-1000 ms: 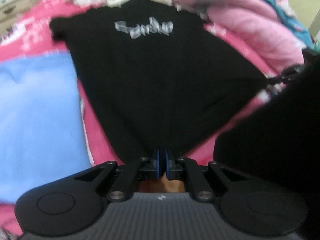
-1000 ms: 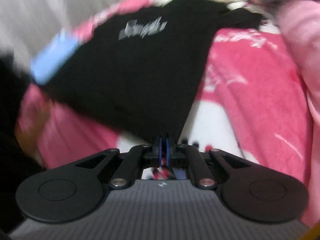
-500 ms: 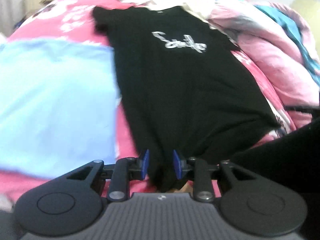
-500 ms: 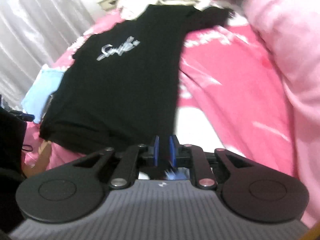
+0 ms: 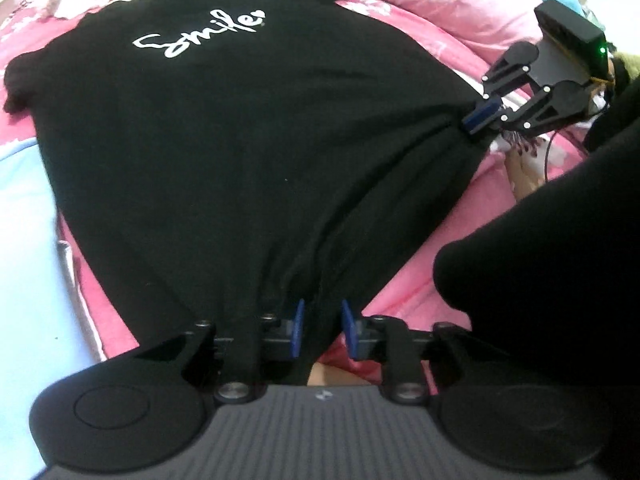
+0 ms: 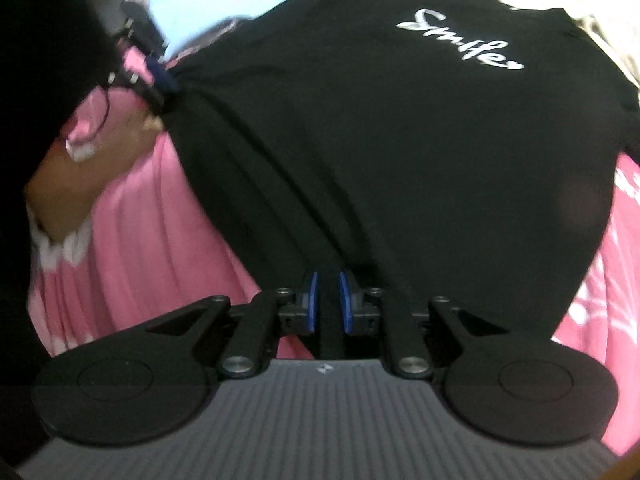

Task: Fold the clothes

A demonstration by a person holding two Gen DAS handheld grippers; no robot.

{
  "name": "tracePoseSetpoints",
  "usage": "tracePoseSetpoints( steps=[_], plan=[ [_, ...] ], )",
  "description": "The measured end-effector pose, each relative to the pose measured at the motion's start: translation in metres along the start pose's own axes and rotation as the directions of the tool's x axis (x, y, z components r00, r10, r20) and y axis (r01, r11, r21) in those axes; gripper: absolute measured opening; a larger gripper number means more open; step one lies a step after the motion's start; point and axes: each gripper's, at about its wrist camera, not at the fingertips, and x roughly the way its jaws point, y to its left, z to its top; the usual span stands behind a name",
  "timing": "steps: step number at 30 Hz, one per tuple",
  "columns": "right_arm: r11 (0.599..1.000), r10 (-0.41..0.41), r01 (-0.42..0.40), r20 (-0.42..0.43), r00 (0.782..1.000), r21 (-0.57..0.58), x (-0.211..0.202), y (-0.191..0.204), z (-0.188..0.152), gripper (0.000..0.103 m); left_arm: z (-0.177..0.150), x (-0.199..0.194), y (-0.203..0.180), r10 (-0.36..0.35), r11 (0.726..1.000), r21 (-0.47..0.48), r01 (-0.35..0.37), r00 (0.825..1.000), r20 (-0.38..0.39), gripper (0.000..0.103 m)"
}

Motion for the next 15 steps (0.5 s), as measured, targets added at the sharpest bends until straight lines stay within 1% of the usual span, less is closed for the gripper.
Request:
tracePoseSetpoints(
  steps=[2,3,7,9,11,13,15],
  plan=[
    [0.999,-0.016,0.016,-0.003,1.000,-0.033,0.003,0.003,-0.001,0.012,0.005,0.009,-0.004,-0.005,1.000,0.009,0.005,1.000,0.001,0.009],
    [0.998,-0.030,0.030,0.001,1.000,-0.046,0.005,0.004,-0.002,0.012,0.007,0.013,-0.005,-0.008,1.000,0.004,0.008,1.000,-0.001,0.008],
    [0.999,-0.042,0.042,0.018,0.999,-0.007,0.010,-0.008,0.001,0.012,0.008,0.013,-0.012,-0.015,1.000,0.003,0.015,1.000,-0.008,0.008],
    [0.999,-0.040,0.040,0.015,0.999,-0.005,0.010,-0.009,0.002,0.012,0.010,0.012,-0.014,-0.020,1.000,0.005,0.020,1.000,-0.006,0.015],
    [0.999,-0.037,0.037,0.009,0.999,0.000,0.012,-0.010,0.002,0.014,0.012,0.014,-0.014,-0.026,1.000,0.011,0.026,1.000,0.002,0.027],
    [0.999,-0.042,0.042,0.000,0.999,0.003,0.016,-0.011,0.004,0.023,0.013,0.019,-0.013,-0.029,0.999,0.014,0.029,1.000,0.001,0.030],
    [1.000,-0.025,0.025,-0.006,1.000,0.018,0.020,-0.014,0.005,0.027,0.013,0.022,-0.016,-0.031,0.999,0.019,0.031,1.000,0.002,0.028]
  ],
)
